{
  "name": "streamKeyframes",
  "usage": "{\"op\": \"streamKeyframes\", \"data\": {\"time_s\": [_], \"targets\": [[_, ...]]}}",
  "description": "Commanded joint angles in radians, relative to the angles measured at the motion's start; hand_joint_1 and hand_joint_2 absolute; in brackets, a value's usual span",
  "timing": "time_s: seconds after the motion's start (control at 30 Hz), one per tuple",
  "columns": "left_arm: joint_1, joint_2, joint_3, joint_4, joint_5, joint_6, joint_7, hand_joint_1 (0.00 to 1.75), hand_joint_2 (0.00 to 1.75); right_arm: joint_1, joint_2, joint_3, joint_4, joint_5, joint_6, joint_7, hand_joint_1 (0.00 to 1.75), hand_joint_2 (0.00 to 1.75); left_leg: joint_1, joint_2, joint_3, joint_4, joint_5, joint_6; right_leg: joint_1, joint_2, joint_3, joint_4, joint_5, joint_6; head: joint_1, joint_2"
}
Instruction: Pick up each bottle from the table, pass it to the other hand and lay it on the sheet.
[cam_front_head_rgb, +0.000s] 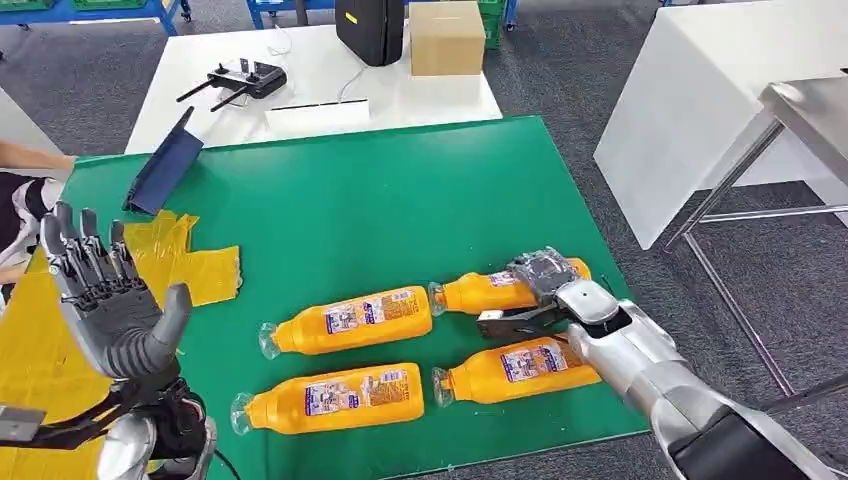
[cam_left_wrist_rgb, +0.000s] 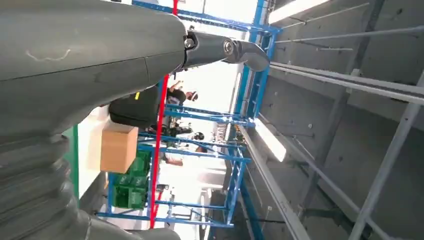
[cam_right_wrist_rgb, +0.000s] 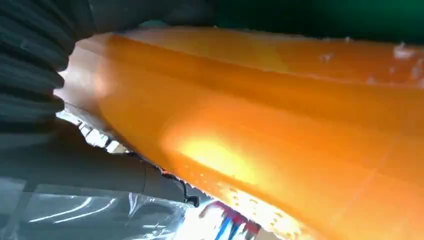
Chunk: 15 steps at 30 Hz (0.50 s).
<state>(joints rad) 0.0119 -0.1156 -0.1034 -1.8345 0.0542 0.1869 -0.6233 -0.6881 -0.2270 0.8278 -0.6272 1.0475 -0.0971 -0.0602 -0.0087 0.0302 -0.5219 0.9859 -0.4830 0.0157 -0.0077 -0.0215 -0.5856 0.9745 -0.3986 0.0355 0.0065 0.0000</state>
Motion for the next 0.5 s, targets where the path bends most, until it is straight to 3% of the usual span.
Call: {"op": "streamKeyframes", "data": {"time_s": [0.03,0.1,0.3,0.37,0.4,0.5], "targets": [[-0.008,0.027,-0.031,0.054,-0.153,0.033,0.085,0.0,1.75,0.192,0.034,-0.387,-0.34,-0.07,-0.34,0.137,1.75,1.75,0.002,-0.004,0.001,0.0,-0.001,-0.003,0.002,0.001,0.002,-0.001,-0.001,-0.001,0.0,0.0],[-0.019,0.041,-0.068,0.085,-0.217,0.051,0.108,0.0,1.75,0.282,0.072,-0.555,-0.526,-0.061,-0.411,0.118,1.75,1.75,0.002,-0.003,0.0,-0.001,-0.001,-0.002,0.002,0.001,-0.001,-0.001,-0.001,-0.002,0.0,0.0],[-0.074,0.094,-0.155,0.196,-0.421,0.048,0.271,0.0,1.75,0.434,0.194,-0.745,-0.785,-0.132,-0.506,0.02,1.75,1.75,0.001,-0.006,-0.005,-0.001,0.001,-0.001,0.001,-0.003,-0.005,0.0,-0.001,-0.001,0.0,0.0],[-0.095,0.114,-0.183,0.22,-0.447,-0.014,0.3,0.0,1.75,0.473,0.256,-0.753,-0.854,-0.323,-0.486,-0.1,1.75,1.75,0.002,-0.008,-0.005,-0.001,0.0,-0.002,0.001,-0.005,-0.004,0.0,-0.002,-0.001,0.0,0.0],[-0.096,0.112,-0.184,0.222,-0.447,-0.015,0.3,0.0,1.75,0.477,0.265,-0.747,-0.857,-0.322,-0.486,-0.101,1.75,1.75,0.001,-0.007,-0.006,-0.001,0.0,-0.001,0.001,-0.004,-0.006,0.0,-0.001,-0.001,-0.001,0.0],[-0.127,0.109,-0.216,0.247,-0.449,-0.041,0.305,0.0,1.75,0.504,0.315,-0.691,-0.888,-0.656,-0.29,-0.225,1.75,1.75,0.001,-0.006,-0.007,-0.001,0.0,-0.001,0.001,-0.003,-0.006,0.0,-0.001,-0.001,0.0,0.0]]}}
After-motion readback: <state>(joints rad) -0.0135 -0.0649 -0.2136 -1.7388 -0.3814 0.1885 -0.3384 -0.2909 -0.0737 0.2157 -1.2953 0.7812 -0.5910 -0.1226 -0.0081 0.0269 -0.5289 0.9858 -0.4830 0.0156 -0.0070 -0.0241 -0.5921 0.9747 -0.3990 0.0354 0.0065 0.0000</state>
